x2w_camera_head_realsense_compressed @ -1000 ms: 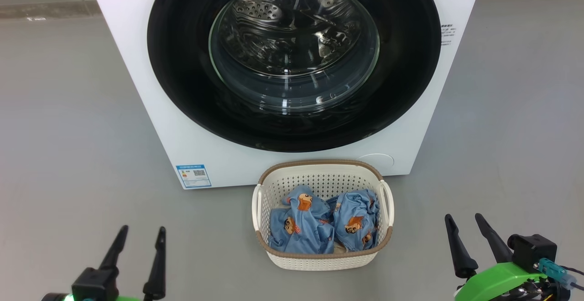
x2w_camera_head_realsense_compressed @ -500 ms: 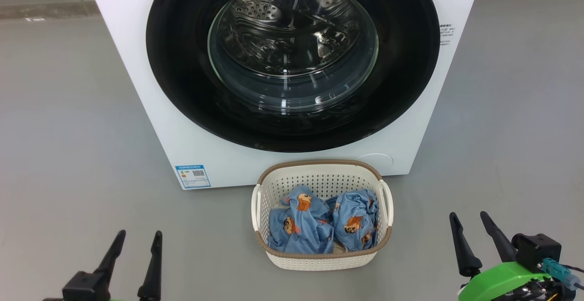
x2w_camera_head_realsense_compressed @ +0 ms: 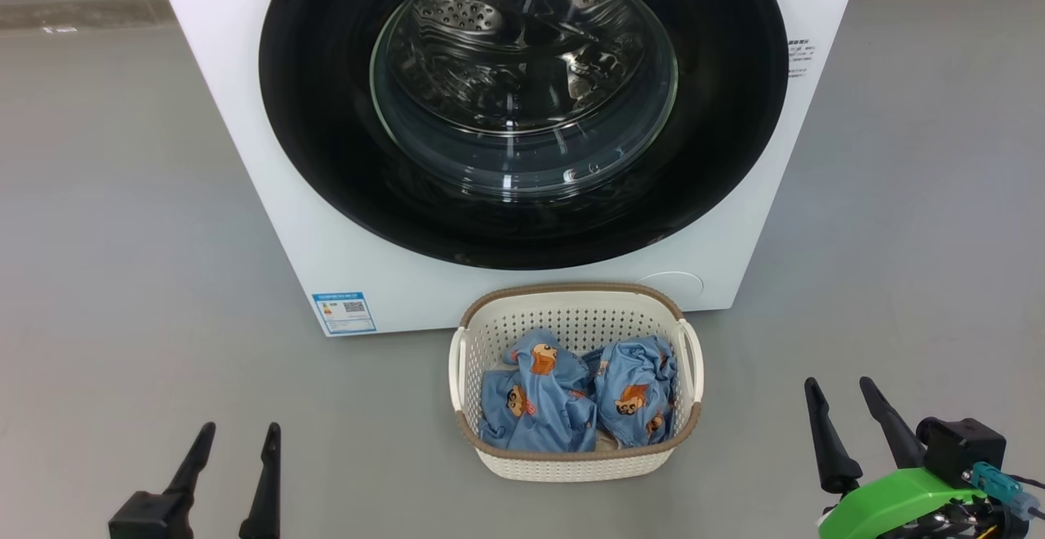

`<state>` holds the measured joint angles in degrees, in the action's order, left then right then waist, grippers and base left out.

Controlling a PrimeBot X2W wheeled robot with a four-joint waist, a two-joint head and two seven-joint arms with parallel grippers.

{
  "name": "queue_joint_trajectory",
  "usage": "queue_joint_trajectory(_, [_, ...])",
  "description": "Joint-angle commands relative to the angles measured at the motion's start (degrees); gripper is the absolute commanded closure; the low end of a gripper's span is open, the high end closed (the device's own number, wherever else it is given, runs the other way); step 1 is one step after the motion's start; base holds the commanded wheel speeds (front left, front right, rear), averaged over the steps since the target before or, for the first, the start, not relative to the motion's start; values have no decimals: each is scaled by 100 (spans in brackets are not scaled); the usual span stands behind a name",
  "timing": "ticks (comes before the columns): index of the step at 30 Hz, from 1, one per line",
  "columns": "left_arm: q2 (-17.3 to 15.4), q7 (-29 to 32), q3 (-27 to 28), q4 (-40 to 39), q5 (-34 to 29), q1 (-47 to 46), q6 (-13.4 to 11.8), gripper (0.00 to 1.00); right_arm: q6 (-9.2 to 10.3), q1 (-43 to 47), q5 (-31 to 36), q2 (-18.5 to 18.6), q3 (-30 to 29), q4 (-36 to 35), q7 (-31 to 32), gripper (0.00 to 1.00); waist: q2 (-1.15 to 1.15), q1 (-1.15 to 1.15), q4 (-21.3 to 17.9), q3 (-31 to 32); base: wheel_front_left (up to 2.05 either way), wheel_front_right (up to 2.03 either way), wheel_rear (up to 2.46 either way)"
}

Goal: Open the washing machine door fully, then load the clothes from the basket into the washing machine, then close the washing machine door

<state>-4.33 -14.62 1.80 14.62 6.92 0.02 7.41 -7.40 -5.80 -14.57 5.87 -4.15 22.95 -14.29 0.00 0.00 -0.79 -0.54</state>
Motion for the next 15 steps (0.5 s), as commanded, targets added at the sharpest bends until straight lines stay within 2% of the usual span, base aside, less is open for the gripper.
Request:
queue_joint_trajectory(1, [-52,-38,216,-100,-87,-198,3,0,-9,-85,46,37,128,-140,-71,0,0,0,-3,0,24,24,-47])
queue_joint_trajectory(8, [-9,-38,267,-81,-188,-245,1,0,-9,-87,57,39,116,-151,-71,0,0,0,-9,-2,55,55,-110])
queue_joint_trajectory(15, [22,-38,280,-87,-212,-253,2,0,-9,-90,79,48,117,-170,-71,0,0,0,-10,-48,108,108,-217])
